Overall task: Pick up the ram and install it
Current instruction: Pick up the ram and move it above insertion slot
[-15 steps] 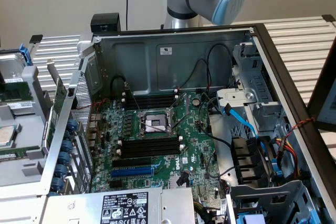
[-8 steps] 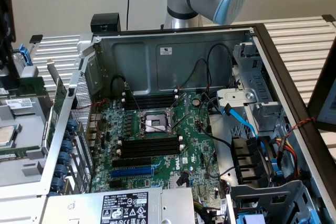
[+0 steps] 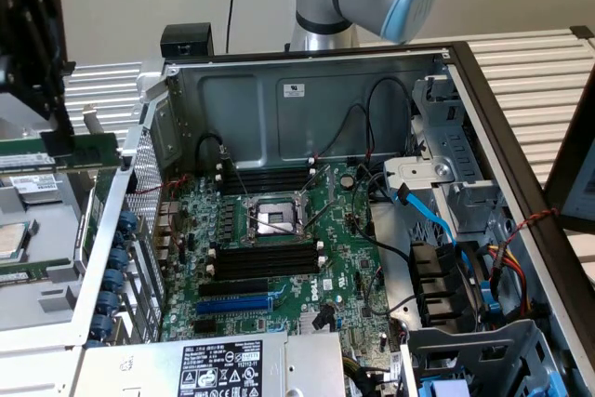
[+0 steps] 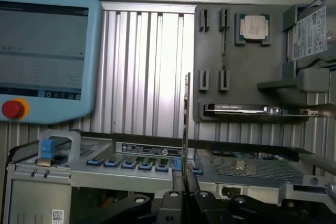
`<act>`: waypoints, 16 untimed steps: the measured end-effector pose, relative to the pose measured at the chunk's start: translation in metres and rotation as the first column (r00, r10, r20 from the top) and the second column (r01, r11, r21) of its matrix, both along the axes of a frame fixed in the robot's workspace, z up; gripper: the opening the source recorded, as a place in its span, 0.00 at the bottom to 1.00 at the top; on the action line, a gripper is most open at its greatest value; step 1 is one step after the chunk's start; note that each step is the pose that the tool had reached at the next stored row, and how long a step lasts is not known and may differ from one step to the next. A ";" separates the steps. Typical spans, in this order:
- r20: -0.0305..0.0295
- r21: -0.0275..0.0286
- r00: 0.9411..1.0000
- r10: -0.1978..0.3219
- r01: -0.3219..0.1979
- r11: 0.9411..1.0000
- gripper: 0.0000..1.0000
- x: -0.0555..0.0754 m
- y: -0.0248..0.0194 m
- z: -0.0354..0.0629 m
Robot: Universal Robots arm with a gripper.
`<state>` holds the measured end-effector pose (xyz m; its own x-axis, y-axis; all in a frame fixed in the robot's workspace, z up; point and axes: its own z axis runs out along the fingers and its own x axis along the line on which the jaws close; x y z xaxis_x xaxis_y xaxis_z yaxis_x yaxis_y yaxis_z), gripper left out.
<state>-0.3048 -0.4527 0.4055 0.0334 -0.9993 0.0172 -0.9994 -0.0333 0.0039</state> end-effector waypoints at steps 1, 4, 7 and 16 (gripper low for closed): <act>0.000 0.000 1.000 0.000 0.000 1.000 0.13 0.005 -0.0002 0.0000; -0.002 0.000 1.000 0.002 -0.002 1.000 0.13 0.018 -0.0004 0.0000; -0.003 0.000 1.000 0.004 -0.004 1.000 0.13 0.032 -0.0005 0.0000; -0.007 0.000 1.000 0.012 -0.012 1.000 0.13 0.072 -0.0005 0.0000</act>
<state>-0.2326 -0.4532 0.4055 0.0452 -0.9988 0.0169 -0.9989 -0.0450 0.0105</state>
